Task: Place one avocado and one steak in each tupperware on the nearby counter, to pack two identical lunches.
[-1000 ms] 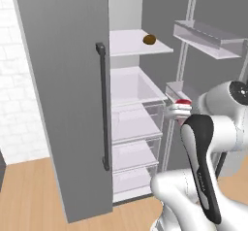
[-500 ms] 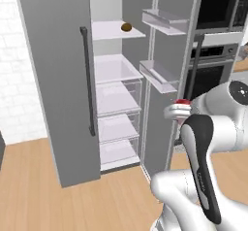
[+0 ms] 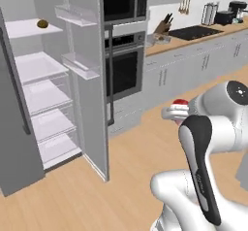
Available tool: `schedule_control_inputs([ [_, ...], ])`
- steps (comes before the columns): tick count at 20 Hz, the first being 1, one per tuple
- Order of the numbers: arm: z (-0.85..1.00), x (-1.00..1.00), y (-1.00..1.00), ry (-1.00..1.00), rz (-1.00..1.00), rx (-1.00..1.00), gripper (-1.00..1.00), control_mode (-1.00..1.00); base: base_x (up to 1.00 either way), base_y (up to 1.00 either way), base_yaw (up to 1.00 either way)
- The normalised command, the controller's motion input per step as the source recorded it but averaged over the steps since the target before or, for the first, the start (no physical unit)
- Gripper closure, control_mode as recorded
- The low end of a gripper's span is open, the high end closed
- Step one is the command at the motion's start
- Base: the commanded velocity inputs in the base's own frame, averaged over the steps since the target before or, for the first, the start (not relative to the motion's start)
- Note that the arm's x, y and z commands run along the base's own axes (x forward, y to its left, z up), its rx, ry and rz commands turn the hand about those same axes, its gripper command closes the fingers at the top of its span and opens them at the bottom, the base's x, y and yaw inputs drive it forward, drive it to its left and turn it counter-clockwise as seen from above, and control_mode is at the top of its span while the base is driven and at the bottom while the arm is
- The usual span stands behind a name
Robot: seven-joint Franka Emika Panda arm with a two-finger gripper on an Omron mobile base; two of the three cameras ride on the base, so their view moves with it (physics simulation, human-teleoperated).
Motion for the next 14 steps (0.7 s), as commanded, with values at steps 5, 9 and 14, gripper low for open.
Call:
schedule_control_inputs([
  [5,0.00,0.00,0.00,0.00,0.00,0.00,1.00,1.00,0.31,-0.99,-0.57],
  [9,0.00,0.00,0.00,0.00,0.00,0.00,1.00,1.00,1.00,-0.66,-0.27],
  [14,0.00,0.00,0.00,0.00,0.00,0.00,1.00,1.00,1.00,0.15,0.06],
])
